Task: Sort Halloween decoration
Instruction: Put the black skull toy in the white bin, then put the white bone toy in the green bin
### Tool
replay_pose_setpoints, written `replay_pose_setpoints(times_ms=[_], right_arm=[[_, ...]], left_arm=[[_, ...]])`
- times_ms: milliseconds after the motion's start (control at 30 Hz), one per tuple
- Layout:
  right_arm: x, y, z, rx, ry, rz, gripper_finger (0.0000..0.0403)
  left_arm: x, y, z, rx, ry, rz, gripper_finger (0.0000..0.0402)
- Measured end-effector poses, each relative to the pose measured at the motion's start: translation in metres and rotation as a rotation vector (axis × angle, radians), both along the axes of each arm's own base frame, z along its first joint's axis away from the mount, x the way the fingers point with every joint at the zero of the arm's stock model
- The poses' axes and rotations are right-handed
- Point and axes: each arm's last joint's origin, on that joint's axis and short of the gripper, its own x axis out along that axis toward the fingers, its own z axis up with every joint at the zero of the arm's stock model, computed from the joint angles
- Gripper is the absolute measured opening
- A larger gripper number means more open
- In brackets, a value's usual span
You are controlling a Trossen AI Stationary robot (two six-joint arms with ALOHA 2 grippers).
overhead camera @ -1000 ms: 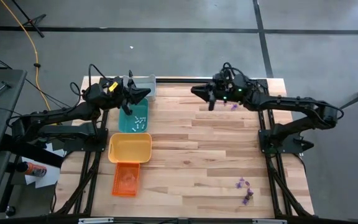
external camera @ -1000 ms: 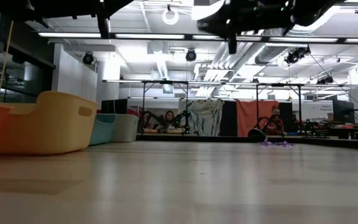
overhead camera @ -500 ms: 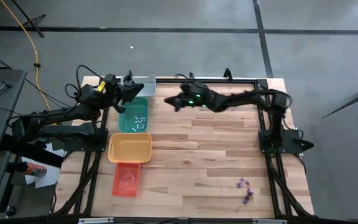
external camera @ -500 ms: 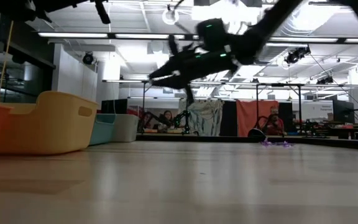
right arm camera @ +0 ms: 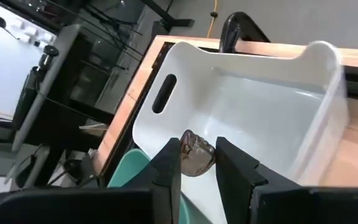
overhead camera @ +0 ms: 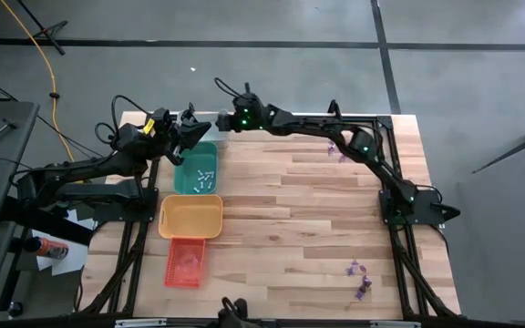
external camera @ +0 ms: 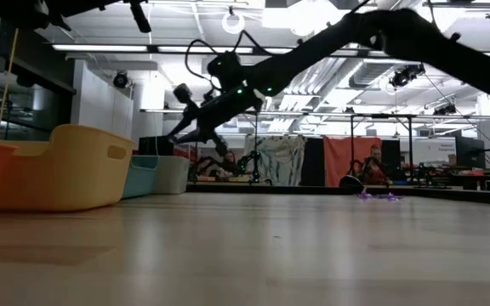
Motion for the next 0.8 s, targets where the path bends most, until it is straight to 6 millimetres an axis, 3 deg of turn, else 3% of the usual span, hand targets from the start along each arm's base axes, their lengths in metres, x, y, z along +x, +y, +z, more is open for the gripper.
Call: replay_pose_setpoints(times_ms=[200, 467, 600, 700, 800], right_arm=[[0.009, -0.003, -0.003, 0.041, 0.046, -0.038, 0.0094], [0.006, -0.008, -0.003, 0.049, 0.05, -0.037, 0.0179], [0.004, -0.013, 0.0, 0.06, 0.026, 0.013, 0.0191], [-0.005, -0.02, 0.015, 0.023, 0.035, 0.059, 0.0192], [-0.025, -0.025, 0.049, -0.083, 0.102, 0.078, 0.0193]], left_arm=[[0.0, 0.0, 0.0, 0.0, 0.0, 0.0, 0.0], [0.0, 0.0, 0.0, 0.0, 0.0, 0.0, 0.0], [0.0, 0.0, 0.0, 0.0, 0.0, 0.0, 0.0], [0.0, 0.0, 0.0, -0.002, 0.0, -0.002, 0.0], [0.0, 0.0, 0.0, 0.0, 0.002, -0.002, 0.0]])
